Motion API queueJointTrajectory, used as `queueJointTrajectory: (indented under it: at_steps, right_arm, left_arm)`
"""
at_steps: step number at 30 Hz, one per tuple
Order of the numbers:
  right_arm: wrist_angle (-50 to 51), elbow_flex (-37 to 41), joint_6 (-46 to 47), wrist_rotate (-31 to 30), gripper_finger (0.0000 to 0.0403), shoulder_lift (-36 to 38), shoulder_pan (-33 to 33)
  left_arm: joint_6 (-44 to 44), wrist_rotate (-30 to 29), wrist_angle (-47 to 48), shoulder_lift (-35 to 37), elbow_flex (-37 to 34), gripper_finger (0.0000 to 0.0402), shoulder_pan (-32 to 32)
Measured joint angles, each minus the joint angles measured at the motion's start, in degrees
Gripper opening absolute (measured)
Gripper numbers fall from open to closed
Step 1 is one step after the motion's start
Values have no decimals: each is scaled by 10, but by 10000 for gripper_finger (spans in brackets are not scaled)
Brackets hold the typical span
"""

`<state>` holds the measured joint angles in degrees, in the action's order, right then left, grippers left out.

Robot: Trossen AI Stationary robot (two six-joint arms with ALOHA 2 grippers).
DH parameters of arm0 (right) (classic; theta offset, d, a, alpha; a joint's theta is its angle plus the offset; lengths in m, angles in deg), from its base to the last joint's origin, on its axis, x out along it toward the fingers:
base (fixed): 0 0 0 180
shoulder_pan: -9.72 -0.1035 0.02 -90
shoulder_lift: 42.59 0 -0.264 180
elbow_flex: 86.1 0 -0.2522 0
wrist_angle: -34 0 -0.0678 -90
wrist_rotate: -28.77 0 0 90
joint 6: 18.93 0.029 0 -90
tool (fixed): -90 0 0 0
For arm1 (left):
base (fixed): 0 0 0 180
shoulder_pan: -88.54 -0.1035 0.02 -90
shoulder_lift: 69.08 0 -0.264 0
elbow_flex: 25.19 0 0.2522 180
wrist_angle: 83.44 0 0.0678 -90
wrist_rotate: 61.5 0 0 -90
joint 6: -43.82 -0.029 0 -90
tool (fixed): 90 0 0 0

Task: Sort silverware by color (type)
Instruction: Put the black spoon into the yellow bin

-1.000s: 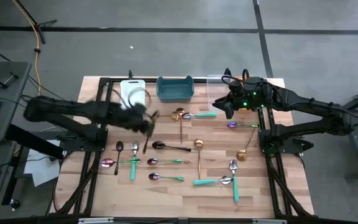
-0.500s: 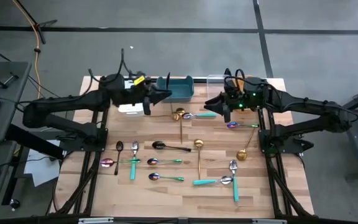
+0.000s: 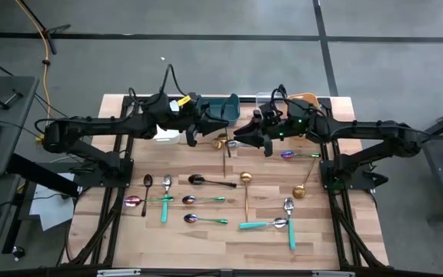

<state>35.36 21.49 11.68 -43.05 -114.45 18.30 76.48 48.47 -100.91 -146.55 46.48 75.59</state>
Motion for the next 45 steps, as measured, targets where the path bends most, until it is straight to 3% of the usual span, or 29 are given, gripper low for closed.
queueJointTrajectory:
  at_steps: [6, 11, 22, 31, 42, 45]
  right_arm:
    - [-31, 0, 9, 24, 119, -22, -1]
    - [-34, 0, 9, -11, 119, -40, -1]
    - [-50, 0, -11, -22, 119, -46, 3]
    - [-42, 0, -36, -92, 119, -27, 13]
    - [-60, 0, -11, -85, 119, -36, -20]
    - [-58, 0, -12, -107, 119, -36, -23]
  left_arm:
    - [-17, 0, -1, -17, 0, 6, 0]
    - [-19, -5, 4, -25, 0, 6, -1]
    - [-21, -18, -4, -24, 0, 6, -1]
    - [-17, -8, -13, -12, 1, 5, 1]
    - [-28, -50, -13, -20, 0, 5, 3]
    - [-28, -50, -18, -20, 0, 5, 3]
